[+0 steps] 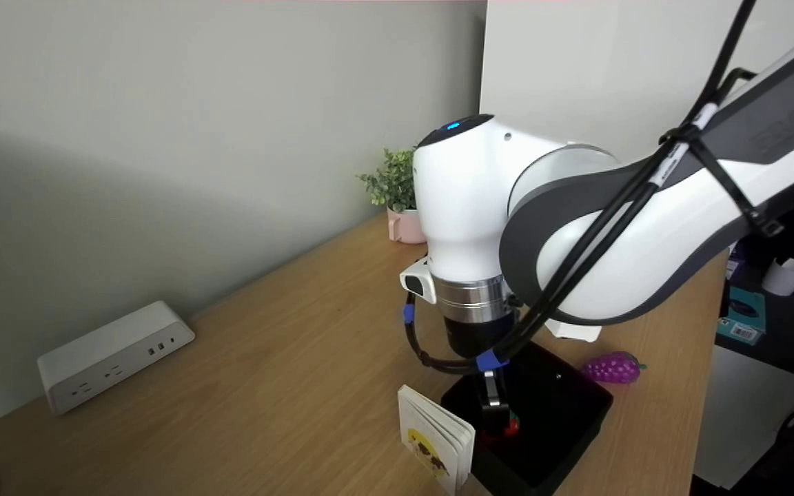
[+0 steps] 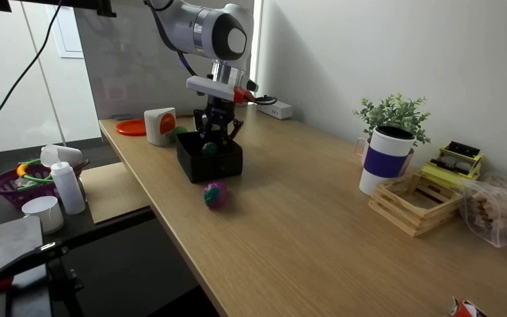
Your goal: Put the grape and the strawberry plush on the table
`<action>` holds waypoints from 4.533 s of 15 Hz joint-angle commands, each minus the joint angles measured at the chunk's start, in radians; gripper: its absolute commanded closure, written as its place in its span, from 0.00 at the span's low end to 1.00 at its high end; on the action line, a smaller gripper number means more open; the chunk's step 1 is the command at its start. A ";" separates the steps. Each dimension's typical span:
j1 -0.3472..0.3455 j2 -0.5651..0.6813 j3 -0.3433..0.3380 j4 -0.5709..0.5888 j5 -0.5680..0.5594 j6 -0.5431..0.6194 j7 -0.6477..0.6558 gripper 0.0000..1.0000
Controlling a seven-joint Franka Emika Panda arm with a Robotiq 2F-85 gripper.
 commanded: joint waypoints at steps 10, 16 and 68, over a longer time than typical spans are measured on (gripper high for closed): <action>0.006 -0.066 0.002 -0.058 -0.012 0.015 0.028 0.79; 0.024 -0.151 -0.011 -0.099 -0.033 -0.003 0.098 0.79; 0.052 -0.187 -0.310 -0.418 -0.175 0.506 0.737 0.79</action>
